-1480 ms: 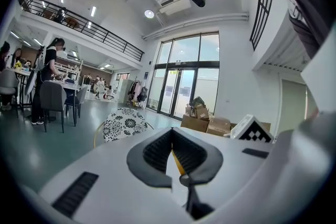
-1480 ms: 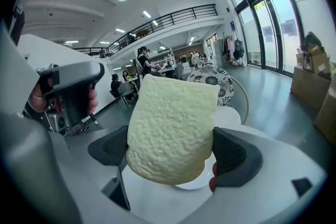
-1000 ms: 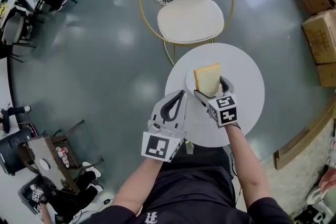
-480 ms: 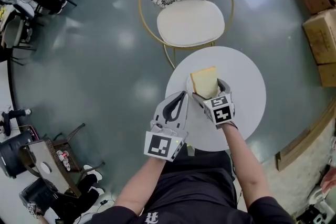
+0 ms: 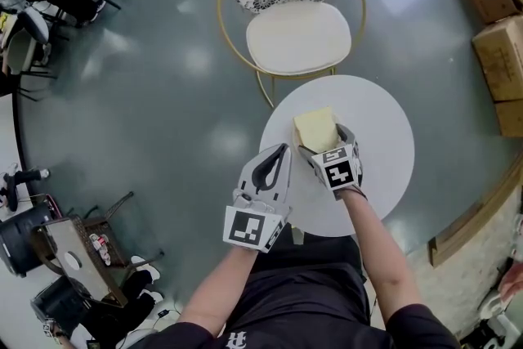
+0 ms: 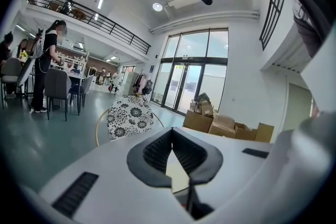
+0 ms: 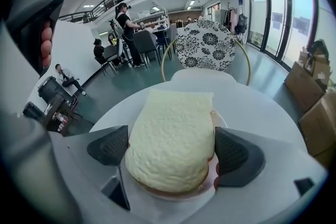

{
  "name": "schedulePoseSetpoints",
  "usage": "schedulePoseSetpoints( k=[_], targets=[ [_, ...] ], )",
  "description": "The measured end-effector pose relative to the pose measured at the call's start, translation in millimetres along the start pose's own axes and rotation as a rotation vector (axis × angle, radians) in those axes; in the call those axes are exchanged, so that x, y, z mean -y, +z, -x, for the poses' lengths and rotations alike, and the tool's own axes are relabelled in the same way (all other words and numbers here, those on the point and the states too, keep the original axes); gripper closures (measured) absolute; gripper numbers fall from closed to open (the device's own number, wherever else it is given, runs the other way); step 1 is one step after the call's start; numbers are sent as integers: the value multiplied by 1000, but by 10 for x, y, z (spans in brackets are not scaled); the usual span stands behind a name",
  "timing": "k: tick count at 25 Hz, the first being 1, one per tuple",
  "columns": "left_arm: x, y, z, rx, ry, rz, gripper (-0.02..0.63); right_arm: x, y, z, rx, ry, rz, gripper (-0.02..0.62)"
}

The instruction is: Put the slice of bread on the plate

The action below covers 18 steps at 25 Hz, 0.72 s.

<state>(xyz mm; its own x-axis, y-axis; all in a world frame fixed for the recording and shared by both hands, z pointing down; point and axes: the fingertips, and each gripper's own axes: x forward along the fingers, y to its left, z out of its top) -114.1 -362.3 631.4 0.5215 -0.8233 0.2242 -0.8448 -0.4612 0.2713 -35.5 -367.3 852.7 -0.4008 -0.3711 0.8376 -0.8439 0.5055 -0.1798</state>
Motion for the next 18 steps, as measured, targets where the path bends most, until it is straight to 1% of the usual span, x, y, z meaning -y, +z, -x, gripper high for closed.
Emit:
schedulePoseSetpoints(
  k=[4,9,13,15,16,18],
  targets=[
    [21,68,17,-1,0,-11,598,-3,34,75,4,0,-20,91],
    [138,175,88,-22,-5,4,598,-67,231,472,58,19,-25,91],
    [277,314,164,-35,-11,4,598,-189,437,887,127,78,-42,92],
    [353,394,203,-39,-12,0,598,-272,575,1137,180,115,-39,94],
    [399,444,226,-38,-15,-3,598,-319,646,1277,209,134,-34,99],
    [499,576,266,-31,-19,-12,598,-408,798,1580,269,169,-23,177]
  ],
)
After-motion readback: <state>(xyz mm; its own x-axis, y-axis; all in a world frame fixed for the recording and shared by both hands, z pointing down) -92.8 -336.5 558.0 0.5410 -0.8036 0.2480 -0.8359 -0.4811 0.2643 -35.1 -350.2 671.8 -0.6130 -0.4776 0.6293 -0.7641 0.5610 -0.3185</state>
